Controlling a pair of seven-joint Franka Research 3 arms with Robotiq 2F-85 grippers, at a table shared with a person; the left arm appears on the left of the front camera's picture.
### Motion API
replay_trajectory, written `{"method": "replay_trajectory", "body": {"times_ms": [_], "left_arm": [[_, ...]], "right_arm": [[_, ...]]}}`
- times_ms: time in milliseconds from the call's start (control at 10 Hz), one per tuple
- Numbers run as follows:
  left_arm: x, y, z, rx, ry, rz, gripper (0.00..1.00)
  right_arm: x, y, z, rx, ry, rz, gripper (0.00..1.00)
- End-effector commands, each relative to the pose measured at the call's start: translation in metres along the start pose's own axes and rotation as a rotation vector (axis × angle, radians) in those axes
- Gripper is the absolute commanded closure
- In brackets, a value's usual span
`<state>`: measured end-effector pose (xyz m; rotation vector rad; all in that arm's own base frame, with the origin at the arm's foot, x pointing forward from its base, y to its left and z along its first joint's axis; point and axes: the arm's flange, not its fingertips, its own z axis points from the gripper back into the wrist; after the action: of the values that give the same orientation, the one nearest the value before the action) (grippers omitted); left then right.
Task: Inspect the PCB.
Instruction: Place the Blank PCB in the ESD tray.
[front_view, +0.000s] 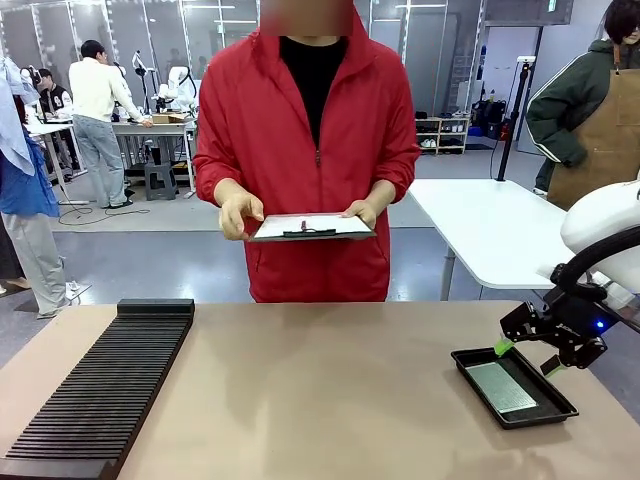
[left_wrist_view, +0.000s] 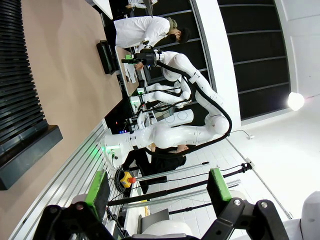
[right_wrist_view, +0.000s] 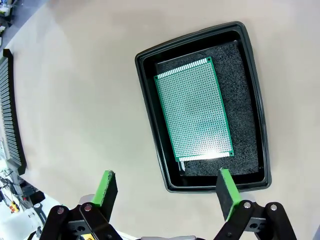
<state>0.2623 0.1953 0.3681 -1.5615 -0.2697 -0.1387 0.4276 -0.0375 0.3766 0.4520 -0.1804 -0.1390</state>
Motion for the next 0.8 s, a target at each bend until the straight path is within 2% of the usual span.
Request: {"method": "replay_trajectory", "body": {"times_ms": [0,400,500,700], "left_arm": [[0.0,-0.001,0.002,0.006,0.005,-0.001,0.0],[0.0,-0.001,0.002,0.006,0.005,-0.001,0.0],[0.0,-0.001,0.002,0.006,0.005,-0.001,0.0],[0.0,-0.001,0.002,0.006,0.005,-0.001,0.0]], "right_arm": [[0.002,0.002,0.0,-0.007,-0.003,0.003,0.0],[0.0,0.0,0.0,0.0,0.0,0.0,0.0],[0.0,0.006,0.035,0.147,0.019,0.016,0.0],[-0.015,-0.006,0.07,0.302,0.064,-0.004,0.0]]}}
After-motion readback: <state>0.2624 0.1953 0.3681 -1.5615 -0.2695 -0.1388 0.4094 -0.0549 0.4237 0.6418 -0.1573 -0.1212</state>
